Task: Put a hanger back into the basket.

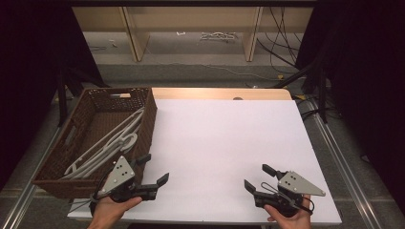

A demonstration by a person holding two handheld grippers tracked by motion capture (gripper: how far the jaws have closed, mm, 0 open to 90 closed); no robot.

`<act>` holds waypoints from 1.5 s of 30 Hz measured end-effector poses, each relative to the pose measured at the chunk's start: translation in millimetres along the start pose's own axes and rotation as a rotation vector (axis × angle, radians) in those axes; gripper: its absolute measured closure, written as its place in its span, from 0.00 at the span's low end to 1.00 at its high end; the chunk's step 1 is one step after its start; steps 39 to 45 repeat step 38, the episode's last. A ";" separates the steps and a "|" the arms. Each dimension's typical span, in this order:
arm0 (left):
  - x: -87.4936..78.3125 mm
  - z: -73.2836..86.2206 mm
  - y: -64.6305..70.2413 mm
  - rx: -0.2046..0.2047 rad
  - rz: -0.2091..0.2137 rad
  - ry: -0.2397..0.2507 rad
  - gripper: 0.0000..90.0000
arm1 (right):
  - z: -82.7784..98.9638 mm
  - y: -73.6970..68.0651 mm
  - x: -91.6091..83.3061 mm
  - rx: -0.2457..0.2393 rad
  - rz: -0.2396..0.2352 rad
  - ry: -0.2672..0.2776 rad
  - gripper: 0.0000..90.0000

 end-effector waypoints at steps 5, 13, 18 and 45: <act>-3.2 5.8 -3.0 0.020 0.012 0.011 0.18 | 0.0 -2.9 1.5 0.007 -0.010 0.020 0.22; -15.8 10.5 -7.5 0.026 0.001 0.001 0.18 | 1.3 -12.5 -2.1 0.033 -0.039 -0.022 0.20; -19.4 11.3 -8.3 0.033 -0.007 -0.002 0.18 | 1.5 -18.2 -5.9 0.028 -0.054 -0.012 0.20; -15.0 11.2 -4.1 0.019 0.010 0.002 0.18 | 0.3 -15.1 -5.8 0.016 -0.034 -0.016 0.21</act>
Point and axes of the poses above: each handheld gripper's, and its own axes: x roughly forward along the jaws, z roughly out of its underside, y roughly to its right, the point moved 4 cm from there along x, roughly forward along the jaws, and after that the axes turned 15 degrees about y, right-handed, at the moved point
